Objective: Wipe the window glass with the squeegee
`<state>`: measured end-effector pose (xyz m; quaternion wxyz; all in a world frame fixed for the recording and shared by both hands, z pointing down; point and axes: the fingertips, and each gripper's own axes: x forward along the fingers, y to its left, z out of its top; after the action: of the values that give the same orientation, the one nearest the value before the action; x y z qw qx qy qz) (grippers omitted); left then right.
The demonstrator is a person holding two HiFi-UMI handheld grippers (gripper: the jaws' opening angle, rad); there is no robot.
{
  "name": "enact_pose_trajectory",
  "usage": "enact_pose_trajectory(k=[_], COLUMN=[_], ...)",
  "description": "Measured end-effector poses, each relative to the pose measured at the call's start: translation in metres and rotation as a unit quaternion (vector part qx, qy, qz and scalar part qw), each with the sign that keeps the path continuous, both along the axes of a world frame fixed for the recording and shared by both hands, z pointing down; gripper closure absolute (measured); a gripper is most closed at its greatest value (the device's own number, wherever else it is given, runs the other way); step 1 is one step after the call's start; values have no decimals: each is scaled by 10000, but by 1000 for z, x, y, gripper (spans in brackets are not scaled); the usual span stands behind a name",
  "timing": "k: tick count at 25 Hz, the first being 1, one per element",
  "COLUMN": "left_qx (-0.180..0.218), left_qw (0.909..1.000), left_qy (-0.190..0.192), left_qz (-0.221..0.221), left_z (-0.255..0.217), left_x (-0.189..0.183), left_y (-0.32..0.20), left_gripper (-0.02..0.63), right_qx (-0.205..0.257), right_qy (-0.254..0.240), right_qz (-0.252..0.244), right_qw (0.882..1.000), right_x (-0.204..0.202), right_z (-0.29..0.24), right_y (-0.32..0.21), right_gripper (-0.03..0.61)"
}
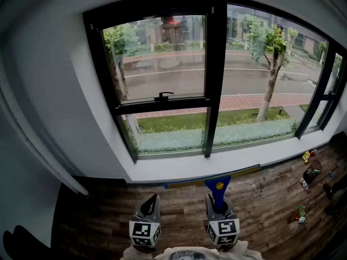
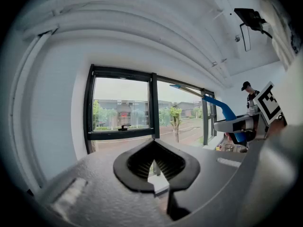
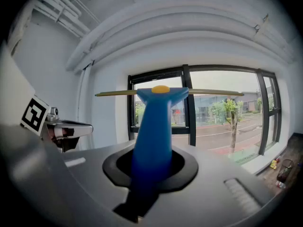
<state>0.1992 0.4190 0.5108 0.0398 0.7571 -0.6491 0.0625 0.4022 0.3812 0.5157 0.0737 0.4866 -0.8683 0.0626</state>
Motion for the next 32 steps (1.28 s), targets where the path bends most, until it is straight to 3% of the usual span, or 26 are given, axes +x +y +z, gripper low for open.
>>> enact_pose_trajectory(k=[8,16,22,32], left_qx=[-246,-302,-297,-167], left_qw=[9997,9995,9996,9994], left_qy=[-67,-93,-17,308], left_qz=[43,-2,7,-61], left_z=[24,39,52,49], left_x=[28,3,-53,-183], left_y=[-2,-35,-96,-215], left_gripper=[614,614,614,614], right_qx=[-170,-312,-467,-570], right_qy=[-190,-122,138,375], right_qz=[-205,-284,-248,-438], right_qw=[9995,9990,9985,9967], right_x=[16,-11,-64,-194], right_z=[18,38,54,52], right_y=[-12,-45,-98,-214], right_gripper=[505,503,503,502])
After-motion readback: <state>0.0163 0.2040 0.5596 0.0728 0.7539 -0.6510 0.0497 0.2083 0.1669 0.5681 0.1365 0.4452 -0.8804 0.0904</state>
